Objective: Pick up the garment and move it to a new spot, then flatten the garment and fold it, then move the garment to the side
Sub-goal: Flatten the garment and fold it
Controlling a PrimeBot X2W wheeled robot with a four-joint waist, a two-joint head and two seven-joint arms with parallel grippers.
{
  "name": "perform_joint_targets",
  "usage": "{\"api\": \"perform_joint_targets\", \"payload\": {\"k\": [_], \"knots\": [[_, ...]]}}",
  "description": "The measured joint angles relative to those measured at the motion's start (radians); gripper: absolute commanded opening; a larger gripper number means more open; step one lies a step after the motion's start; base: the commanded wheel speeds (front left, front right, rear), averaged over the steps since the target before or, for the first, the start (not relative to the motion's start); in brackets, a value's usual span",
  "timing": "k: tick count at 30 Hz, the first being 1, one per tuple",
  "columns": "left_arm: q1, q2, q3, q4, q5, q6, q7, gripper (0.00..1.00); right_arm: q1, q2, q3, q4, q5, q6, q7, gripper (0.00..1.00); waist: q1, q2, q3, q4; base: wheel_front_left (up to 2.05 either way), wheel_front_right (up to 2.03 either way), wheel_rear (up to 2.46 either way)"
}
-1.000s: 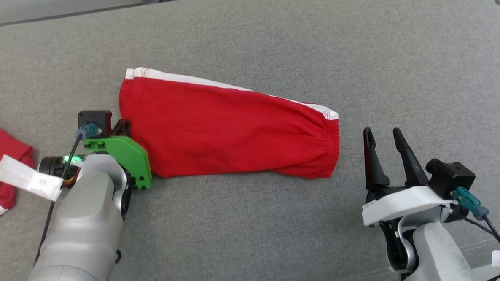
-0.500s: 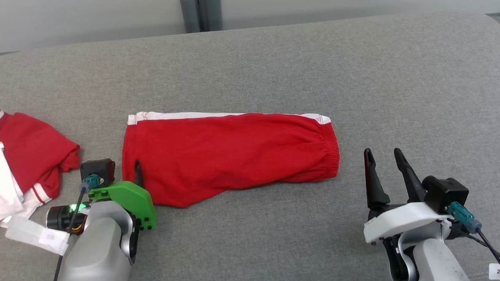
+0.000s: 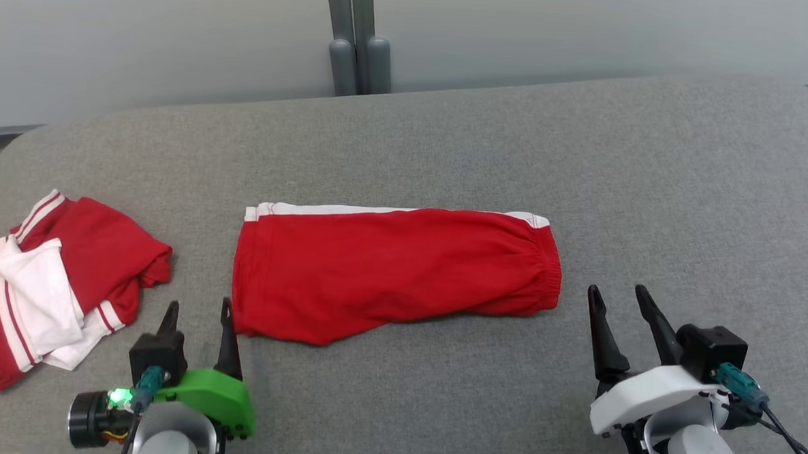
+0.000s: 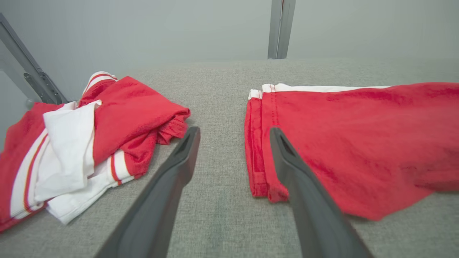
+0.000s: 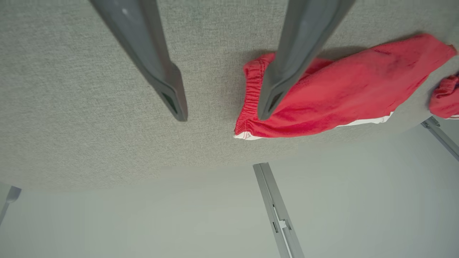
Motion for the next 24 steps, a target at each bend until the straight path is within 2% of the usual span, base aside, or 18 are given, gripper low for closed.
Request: {"api": "perform_joint_targets", "payload": {"k": [4,10,15,24], "knots": [[0.079,-0.001,0.003,-0.081,0.002,-0.016,0.0,1.0,0.019,0.0,0.0,0.009,0.006,0.0,0.0,1.0,-0.0001,0.0,-0.03,0.016,0.0,0.0,0.0],[0.151,0.0,-0.002,-0.138,-0.031,-0.012,0.0,1.0,0.027,0.0,-0.001,0.021,0.007,0.0,0.0,1.0,0.0,0.0,-0.043,0.044,0.0,0.0,0.0],[0.162,-0.001,-0.04,-0.155,-0.039,-0.023,0.0,1.0,0.014,0.0,0.005,0.084,0.014,0.0,0.0,1.0,0.0,0.0,-0.032,0.064,0.0,0.0,0.0],[0.132,-0.001,-0.075,-0.156,-0.024,-0.03,0.0,1.0,-0.098,0.001,0.023,0.239,0.077,0.0,0.0,1.0,0.0,0.0,0.018,0.11,0.0,0.0,0.0]]}}
